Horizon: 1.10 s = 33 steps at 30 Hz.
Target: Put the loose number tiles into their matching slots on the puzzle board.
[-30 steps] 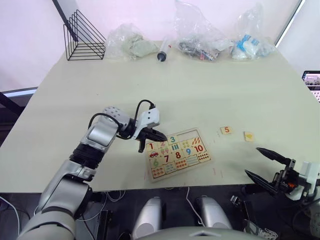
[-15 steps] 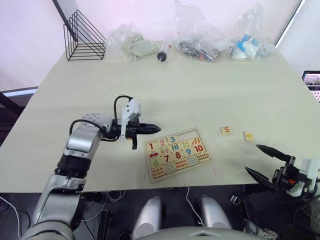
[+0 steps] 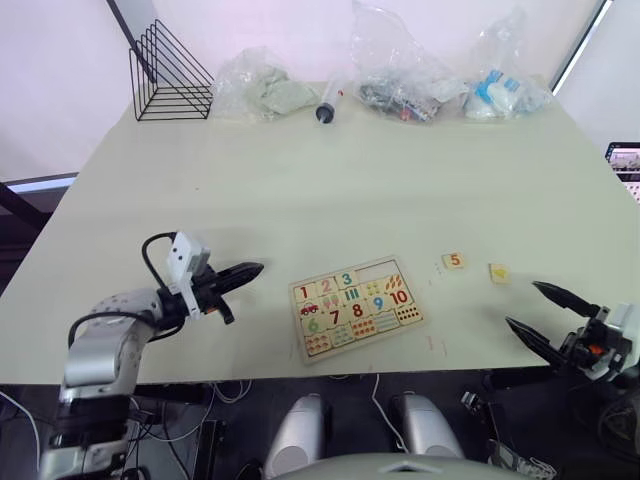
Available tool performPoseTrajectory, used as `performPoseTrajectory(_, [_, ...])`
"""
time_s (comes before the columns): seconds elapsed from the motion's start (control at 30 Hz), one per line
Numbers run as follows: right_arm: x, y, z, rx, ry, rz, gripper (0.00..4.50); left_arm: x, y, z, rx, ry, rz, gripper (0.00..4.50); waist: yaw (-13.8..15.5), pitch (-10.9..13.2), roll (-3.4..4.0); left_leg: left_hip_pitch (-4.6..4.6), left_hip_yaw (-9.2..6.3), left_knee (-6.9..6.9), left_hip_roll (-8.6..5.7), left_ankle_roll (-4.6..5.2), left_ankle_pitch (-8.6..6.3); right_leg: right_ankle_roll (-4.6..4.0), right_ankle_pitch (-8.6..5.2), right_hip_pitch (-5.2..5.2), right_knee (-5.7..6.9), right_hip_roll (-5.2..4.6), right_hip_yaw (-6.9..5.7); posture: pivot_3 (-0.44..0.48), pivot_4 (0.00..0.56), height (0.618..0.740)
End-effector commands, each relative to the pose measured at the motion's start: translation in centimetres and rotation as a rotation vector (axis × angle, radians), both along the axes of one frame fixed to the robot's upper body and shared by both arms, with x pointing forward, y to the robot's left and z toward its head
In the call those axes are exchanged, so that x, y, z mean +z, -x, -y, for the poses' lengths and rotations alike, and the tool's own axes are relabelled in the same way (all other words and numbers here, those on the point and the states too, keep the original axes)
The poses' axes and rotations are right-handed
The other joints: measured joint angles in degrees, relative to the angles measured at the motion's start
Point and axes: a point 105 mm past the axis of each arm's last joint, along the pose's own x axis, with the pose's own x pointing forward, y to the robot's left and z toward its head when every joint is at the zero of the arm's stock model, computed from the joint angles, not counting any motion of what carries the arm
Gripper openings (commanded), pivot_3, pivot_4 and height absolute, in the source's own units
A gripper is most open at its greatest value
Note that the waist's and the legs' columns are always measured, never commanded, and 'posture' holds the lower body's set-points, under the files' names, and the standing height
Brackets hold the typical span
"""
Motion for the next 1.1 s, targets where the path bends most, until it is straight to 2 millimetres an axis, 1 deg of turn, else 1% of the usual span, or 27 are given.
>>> performPoseTrajectory(0.03, [0.7,-0.2,2.0,-0.092,0.003,0.008,4.5,0.6,1.5,-1.2,0.061,-0.016,0.088,1.01,-0.04,0.0,0.0,0.0,0.01,-0.03,0.01,0.0,0.0,-0.04,-0.02,-0.01,-0.03,-0.06,0.01,0.0,0.15,0.74])
performPoseTrajectory(0.07, [0.8,-0.2,2.2,-0.102,0.009,0.011,4.5,0.4,1.9,-1.4,0.076,-0.017,0.093,1.28,-0.05,0.0,0.0,0.0,0.01,-0.03,0.01,0.0,0.0,-0.04,-0.02,-0.01,-0.02,-0.06,0.01,0.0,0.15,0.74])
performPoseTrajectory(0.1, [0.8,-0.3,2.5,-0.108,0.013,0.014,4.5,0.3,2.2,-1.5,0.094,-0.009,0.094,1.72,-0.08,0.0,0.0,0.0,0.01,-0.04,0.01,0.0,0.0,-0.05,-0.03,-0.01,-0.03,-0.19,0.01,0.0,0.15,0.74])
performPoseTrajectory(0.13, [0.9,-0.4,2.7,-0.113,0.013,0.014,4.5,0.2,2.5,-1.7,0.104,-0.009,0.095,2.06,-0.08,-0.01,0.0,0.01,0.03,-0.06,0.02,0.0,0.0,-0.07,-0.03,-0.01,-0.06,-0.29,0.03,0.0,0.15,0.74])
performPoseTrajectory(0.2, [0.8,-0.4,3.1,-0.12,0.015,0.007,4.5,-0.2,3.2,-2.0,0.114,-0.027,0.096,3.01,0.12,-0.01,0.0,0.0,0.05,-0.06,0.0,0.01,0.0,-0.06,-0.03,0.0,-0.09,-0.31,0.02,0.0,0.15,0.74])
performPoseTrajectory(0.27, [0.5,-0.2,3.5,-0.124,0.026,-0.01,4.5,-0.4,3.7,-2.3,0.125,-0.035,0.101,3.83,0.21,-0.02,-0.02,0.01,0.05,-0.05,-0.01,0.01,0.0,-0.06,-0.03,0.01,-0.1,-0.3,0.01,0.0,0.15,0.74])
performPoseTrajectory(0.3, [0.4,0.0,3.7,-0.13,0.028,-0.014,4.5,-0.4,3.9,-2.5,0.135,-0.045,0.106,4.19,0.24,-0.02,-0.02,0.01,0.04,-0.06,-0.02,0.01,0.0,-0.06,-0.04,0.02,-0.1,-0.29,-0.01,0.0,0.15,0.74])
performPoseTrajectory(0.33, [0.3,0.1,3.8,-0.136,0.028,-0.016,4.5,-0.4,4.0,-2.8,0.153,-0.039,0.112,4.38,0.26,-0.02,-0.02,0.0,0.04,-0.06,-0.02,0.01,0.0,-0.06,-0.04,0.02,-0.13,-0.23,-0.03,0.0,0.15,0.74])
performPoseTrajectory(0.47, [0.2,0.7,3.8,-0.135,0.022,-0.017,4.5,0.1,4.3,-2.7,0.161,-0.022,0.13,4.38,0.23,-0.02,-0.02,-0.02,0.05,-0.07,-0.02,0.02,-0.01,-0.06,-0.04,0.03,-0.15,-0.2,-0.02,0.0,0.15,0.74])
performPoseTrajectory(0.57, [0.3,0.8,3.7,-0.138,-0.004,-0.015,4.5,-0.1,4.5,-2.8,0.152,-0.02,0.126,4.38,0.15,-0.02,-0.02,0.01,0.09,-0.07,-0.02,0.02,-0.01,-0.05,-0.04,0.03,-0.15,-0.19,0.01,0.0,0.15,0.74])
performPoseTrajectory(0.7, [-0.5,1.4,3.4,-0.115,0.014,-0.052,4.5,-0.7,4.5,-3.4,0.165,-0.036,0.119,4.38,0.1,-0.02,-0.02,0.0,0.08,-0.07,-0.01,0.03,-0.01,-0.06,-0.04,0.03,-0.16,-0.06,0.01,0.0,0.15,0.74])
performPoseTrajectory(0.9, [-0.7,1.5,3.3,-0.123,0.026,-0.043,4.5,-1.0,4.3,-3.1,0.145,-0.033,0.118,4.38,0.0,-0.03,-0.04,0.0,0.09,-0.07,0.0,0.03,-0.02,-0.05,-0.04,0.03,-0.18,-0.05,0.02,0.0,0.15,0.74])
performPoseTrajectory(1.1, [-0.8,1.5,3.1,-0.119,0.031,-0.041,4.5,-0.9,4.4,-3.2,0.137,-0.028,0.118,4.38,0.01,-0.03,-0.03,0.0,0.08,-0.08,0.0,0.03,-0.02,-0.05,-0.04,0.03,-0.19,-0.05,0.01,0.0,0.15,0.74])
